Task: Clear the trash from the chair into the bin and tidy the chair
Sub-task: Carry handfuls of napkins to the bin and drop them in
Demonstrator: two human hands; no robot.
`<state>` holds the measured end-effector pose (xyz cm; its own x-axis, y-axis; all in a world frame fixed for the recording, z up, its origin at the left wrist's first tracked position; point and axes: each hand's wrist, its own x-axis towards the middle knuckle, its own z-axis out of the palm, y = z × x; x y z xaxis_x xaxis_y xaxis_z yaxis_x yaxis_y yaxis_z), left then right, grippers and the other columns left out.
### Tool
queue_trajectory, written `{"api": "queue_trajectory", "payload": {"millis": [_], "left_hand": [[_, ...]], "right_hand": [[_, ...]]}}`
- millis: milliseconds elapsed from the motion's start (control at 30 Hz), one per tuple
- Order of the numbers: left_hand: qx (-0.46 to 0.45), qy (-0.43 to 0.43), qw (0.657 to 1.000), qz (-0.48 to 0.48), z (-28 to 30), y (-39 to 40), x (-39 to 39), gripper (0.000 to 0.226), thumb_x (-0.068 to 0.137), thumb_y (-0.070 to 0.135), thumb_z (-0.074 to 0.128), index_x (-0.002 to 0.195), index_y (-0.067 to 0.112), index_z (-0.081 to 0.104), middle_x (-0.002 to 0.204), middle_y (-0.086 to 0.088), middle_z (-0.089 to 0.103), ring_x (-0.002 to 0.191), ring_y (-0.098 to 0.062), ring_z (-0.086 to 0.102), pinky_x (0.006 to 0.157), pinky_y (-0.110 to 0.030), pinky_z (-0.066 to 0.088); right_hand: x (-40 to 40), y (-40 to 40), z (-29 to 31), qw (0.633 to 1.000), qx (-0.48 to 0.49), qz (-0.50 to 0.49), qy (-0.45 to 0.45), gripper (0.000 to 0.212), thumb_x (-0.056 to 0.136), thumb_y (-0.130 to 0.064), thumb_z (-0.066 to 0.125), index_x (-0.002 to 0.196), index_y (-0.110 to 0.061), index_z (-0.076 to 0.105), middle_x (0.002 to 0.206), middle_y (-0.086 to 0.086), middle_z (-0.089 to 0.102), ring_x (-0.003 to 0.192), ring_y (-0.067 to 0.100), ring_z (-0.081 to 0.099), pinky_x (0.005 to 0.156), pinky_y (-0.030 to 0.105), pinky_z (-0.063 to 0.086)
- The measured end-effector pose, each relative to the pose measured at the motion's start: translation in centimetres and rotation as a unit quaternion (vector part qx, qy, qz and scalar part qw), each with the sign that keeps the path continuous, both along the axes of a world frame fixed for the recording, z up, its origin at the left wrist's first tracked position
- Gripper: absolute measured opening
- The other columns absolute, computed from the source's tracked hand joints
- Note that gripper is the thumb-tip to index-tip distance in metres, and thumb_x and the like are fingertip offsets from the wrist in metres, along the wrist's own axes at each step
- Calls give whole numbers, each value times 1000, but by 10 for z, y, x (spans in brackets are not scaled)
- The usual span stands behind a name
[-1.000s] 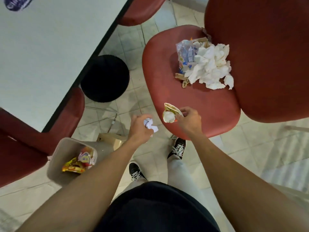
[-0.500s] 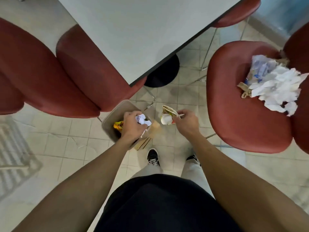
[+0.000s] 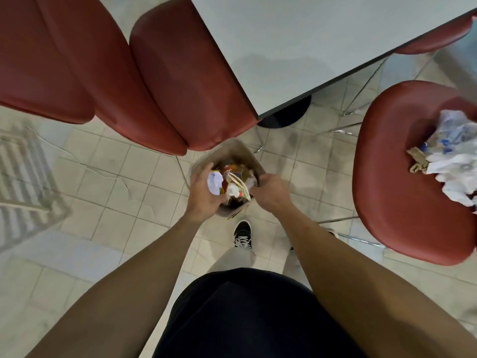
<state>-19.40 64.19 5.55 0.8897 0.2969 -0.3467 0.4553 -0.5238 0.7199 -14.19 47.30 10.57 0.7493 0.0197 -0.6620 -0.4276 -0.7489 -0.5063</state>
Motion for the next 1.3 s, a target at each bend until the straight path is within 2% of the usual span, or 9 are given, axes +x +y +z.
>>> {"api": "queue_trajectory", "payload": {"millis": [100,300,433,533,733,1000,1067,1200,1300], "left_hand": [[-2,15,1000,-13,2,-2,1,84,64,4,84,137,9,44,141,-12,40,127,-23,43,97,-11,34],[-6,55,997,-52,6,-18,21,80,66,0,76,138,19,46,139,-3,42,129,-18,41,108,-25,35],[-3,50,994,-97,14,-42,39,72,69,7,77,135,20,50,134,-1,48,125,-17,45,106,-25,35],[-5,45,989,-144,18,-65,55,71,70,13,78,135,20,50,132,0,49,126,-17,44,108,-29,36],[5,52,977,-206,29,-127,82,72,79,13,74,142,26,42,141,2,41,124,-14,45,106,-29,37],[46,59,952,-298,37,-241,129,69,81,24,73,141,36,39,143,3,40,131,-17,40,102,-28,32],[46,69,945,-316,36,-276,140,68,83,24,71,142,33,38,144,3,39,133,-18,39,105,-30,33],[35,76,931,-356,34,-354,163,64,85,19,67,141,31,40,140,2,41,130,-16,40,101,-22,31],[34,76,924,-373,33,-399,181,63,83,17,69,139,31,43,137,3,43,128,-14,42,104,-24,34]], "right_hand": [[-2,-6,3,999,-5,-31,8,19,87,-21,61,103,-11,64,88,5,62,85,25,63,66,29,51],[8,-30,7,998,10,-67,14,22,89,-20,62,108,-9,64,103,10,65,85,23,62,80,35,55],[16,-52,8,996,24,-90,14,35,91,-22,62,123,-8,60,123,10,62,109,24,59,92,32,50],[25,-72,7,994,30,-105,11,38,90,-23,62,126,-10,59,127,9,61,114,24,58,99,35,48],[41,-129,6,991,43,-123,-4,39,91,-23,60,127,-10,57,127,8,60,113,22,58,99,35,48],[72,-258,6,983,22,-181,-13,38,87,-28,61,123,-15,61,122,7,62,106,20,59,81,21,41],[80,-297,5,981,13,-194,-18,38,86,-28,62,121,-15,63,123,6,64,112,22,59,87,23,42],[93,-384,1,970,-7,-238,-38,36,85,-24,64,119,-10,64,120,9,66,115,26,60,97,31,45],[100,-435,-3,964,-19,-265,-28,44,88,-23,65,129,-9,57,131,9,60,121,25,56,100,31,42]]}}
